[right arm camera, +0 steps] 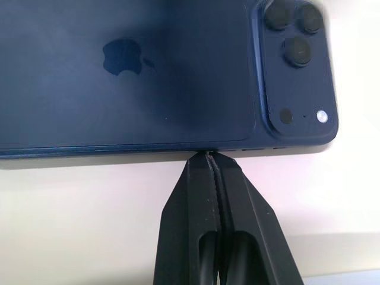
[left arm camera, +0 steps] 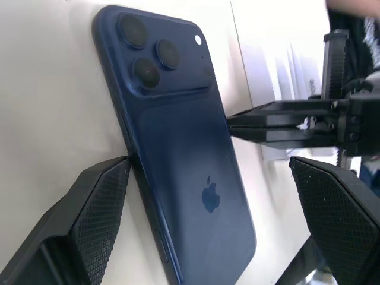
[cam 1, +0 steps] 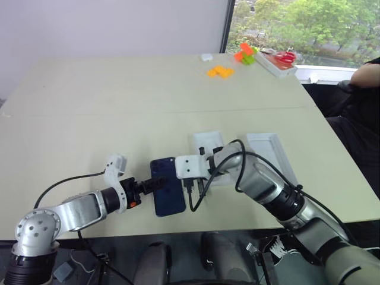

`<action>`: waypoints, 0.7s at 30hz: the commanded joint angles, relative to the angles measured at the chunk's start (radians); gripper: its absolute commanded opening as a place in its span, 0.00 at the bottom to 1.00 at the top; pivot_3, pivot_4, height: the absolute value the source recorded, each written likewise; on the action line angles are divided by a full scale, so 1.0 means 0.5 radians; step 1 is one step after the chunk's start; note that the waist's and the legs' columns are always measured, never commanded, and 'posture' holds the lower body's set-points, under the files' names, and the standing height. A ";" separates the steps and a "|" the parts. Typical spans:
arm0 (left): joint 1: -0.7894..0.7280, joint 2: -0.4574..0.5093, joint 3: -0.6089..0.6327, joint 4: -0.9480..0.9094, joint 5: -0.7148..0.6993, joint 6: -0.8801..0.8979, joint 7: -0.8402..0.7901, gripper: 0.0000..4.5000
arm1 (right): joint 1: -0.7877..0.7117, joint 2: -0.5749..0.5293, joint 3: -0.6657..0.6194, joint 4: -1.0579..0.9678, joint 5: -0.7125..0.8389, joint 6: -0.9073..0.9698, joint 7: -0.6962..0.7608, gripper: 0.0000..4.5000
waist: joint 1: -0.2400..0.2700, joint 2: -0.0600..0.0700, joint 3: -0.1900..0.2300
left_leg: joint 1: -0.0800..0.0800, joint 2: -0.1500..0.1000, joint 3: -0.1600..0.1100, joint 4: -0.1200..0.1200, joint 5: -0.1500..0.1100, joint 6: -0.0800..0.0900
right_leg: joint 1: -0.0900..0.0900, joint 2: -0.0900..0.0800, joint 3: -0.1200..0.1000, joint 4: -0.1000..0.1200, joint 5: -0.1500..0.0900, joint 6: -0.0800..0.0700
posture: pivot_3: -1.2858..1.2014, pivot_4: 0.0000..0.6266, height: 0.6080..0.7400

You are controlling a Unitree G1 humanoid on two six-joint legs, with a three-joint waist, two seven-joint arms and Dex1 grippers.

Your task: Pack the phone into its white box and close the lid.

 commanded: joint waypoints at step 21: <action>0.119 0.229 -0.007 0.067 -0.258 -0.291 0.033 1.00 | 0.014 0.059 0.047 -0.008 0.018 -0.025 -0.035 0.01 | -0.014 0.003 0.002 | -0.002 0.002 -0.003 -0.004 0.000 0.000 | -0.004 0.003 -0.002 -0.001 -0.002 0.001 | 0.52 0.24 0.89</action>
